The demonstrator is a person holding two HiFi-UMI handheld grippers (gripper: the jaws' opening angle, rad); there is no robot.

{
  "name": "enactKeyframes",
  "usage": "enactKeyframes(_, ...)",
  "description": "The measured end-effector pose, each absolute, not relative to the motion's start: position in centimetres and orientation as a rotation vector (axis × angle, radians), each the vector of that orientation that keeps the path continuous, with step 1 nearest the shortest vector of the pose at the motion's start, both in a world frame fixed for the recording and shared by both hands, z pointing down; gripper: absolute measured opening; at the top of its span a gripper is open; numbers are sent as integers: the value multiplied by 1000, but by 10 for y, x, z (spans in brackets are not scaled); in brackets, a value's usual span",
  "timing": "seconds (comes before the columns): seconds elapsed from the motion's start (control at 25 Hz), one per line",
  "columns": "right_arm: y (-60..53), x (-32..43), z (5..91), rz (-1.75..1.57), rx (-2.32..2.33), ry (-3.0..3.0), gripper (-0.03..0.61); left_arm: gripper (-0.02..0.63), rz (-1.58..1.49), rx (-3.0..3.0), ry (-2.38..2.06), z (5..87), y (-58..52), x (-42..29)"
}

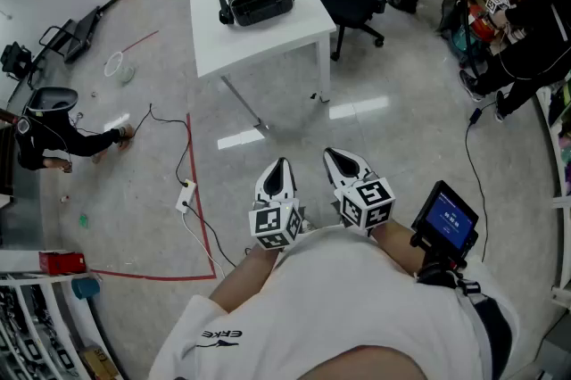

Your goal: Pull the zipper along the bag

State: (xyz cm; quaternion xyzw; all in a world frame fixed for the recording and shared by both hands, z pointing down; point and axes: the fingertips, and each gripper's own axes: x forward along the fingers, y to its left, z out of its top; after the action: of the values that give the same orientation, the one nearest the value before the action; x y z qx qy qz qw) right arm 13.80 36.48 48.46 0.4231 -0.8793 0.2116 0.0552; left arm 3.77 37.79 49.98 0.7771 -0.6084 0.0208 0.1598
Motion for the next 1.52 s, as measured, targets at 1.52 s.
enactKeyframes(1.52, 386, 85, 498, 610, 1362, -2641, 5, 3, -12, 2215, -1754, 516, 396, -17)
